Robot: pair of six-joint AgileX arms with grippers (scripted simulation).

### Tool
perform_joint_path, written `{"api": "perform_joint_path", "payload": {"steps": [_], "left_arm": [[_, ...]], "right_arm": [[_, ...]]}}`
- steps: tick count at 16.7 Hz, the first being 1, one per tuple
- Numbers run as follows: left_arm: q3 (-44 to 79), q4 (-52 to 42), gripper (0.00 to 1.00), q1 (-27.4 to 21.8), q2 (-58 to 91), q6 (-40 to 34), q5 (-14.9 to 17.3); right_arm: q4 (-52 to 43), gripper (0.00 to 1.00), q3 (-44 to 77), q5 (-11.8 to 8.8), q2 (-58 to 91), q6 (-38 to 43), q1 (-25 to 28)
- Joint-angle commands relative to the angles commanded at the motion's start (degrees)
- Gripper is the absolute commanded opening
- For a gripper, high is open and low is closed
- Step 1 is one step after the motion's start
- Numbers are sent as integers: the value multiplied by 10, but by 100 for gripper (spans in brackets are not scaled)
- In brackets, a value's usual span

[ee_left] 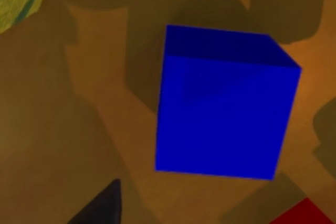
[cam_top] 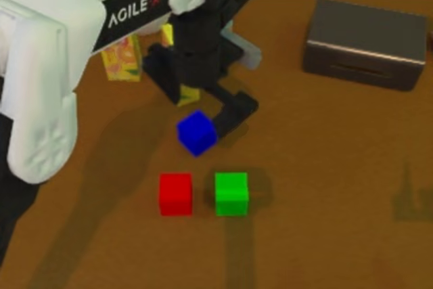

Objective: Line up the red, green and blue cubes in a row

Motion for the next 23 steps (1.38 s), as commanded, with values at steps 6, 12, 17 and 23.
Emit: {"api": "perform_joint_path", "payload": {"steps": [6, 12, 17, 23], "left_arm": [[30, -6, 100, 21, 12, 71, -1], [-5, 37, 100, 20, 20, 70, -1], [-84, 150, 100, 22, 51, 72, 0], [-96, 165, 92, 22, 57, 72, 0]], "right_arm": [[0, 100, 0, 0, 0, 0, 0], [0, 100, 0, 0, 0, 0, 0], [0, 100, 0, 0, 0, 0, 0], [0, 100, 0, 0, 0, 0, 0]]}}
